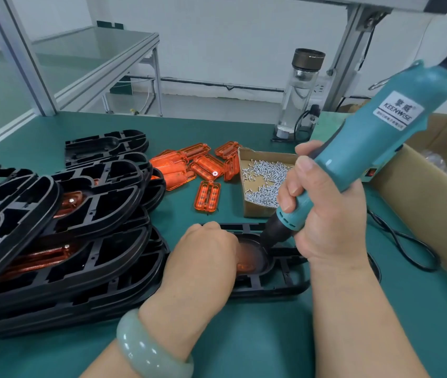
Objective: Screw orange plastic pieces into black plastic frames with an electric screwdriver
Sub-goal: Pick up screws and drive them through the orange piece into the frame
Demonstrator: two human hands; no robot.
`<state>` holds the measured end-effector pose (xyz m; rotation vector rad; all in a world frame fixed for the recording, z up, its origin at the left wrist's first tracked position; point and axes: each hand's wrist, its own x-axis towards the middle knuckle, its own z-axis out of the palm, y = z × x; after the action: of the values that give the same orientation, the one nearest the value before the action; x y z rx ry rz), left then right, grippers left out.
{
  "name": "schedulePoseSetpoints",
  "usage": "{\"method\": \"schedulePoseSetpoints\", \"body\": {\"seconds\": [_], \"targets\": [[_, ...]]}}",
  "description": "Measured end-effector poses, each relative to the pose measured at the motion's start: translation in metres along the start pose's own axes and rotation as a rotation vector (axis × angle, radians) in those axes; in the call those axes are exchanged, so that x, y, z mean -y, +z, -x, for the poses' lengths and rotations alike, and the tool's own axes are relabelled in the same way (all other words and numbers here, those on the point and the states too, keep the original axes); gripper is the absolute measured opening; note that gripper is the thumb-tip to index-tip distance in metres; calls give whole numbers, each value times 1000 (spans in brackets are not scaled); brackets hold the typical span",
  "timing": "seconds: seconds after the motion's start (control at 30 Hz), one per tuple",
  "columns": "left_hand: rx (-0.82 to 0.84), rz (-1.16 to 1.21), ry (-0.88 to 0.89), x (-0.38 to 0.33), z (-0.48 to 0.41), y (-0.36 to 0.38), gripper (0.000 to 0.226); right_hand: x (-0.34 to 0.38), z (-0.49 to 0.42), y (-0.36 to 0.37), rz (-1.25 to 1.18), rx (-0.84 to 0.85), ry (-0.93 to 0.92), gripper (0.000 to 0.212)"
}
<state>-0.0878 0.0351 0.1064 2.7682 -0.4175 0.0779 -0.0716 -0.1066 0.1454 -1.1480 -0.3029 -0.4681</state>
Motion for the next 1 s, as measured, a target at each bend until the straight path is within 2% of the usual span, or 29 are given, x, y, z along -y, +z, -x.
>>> {"method": "schedulePoseSetpoints", "body": {"seconds": [0.17, 0.27, 0.4, 0.53, 0.63, 0.73, 0.9, 1.0], "targets": [[1, 18, 1, 1, 0, -1, 29, -4, 0, 6, 13, 134, -23, 8], [7, 28, 5, 0, 0, -1, 29, -5, -3, 9, 10, 173, 26, 13], [40, 35, 4, 1, -2, -2, 27, -4, -9, 12, 25, 186, 82, 21], [37, 52, -5, 0, -1, -3, 26, -3, -9, 8, -34, 162, 98, 11], [29, 42, -10, 0, -1, -2, 26, -4, -7, 5, -78, 142, 108, 11], [28, 33, -15, -1, -1, -1, 27, -4, -7, 8, -50, 162, 99, 21], [44, 40, -27, -1, -1, -3, 27, -3, -6, 10, -2, 201, 103, 15], [47, 38, -26, -2, -2, -3, 27, -3, -6, 8, -3, 195, 99, 21]]}}
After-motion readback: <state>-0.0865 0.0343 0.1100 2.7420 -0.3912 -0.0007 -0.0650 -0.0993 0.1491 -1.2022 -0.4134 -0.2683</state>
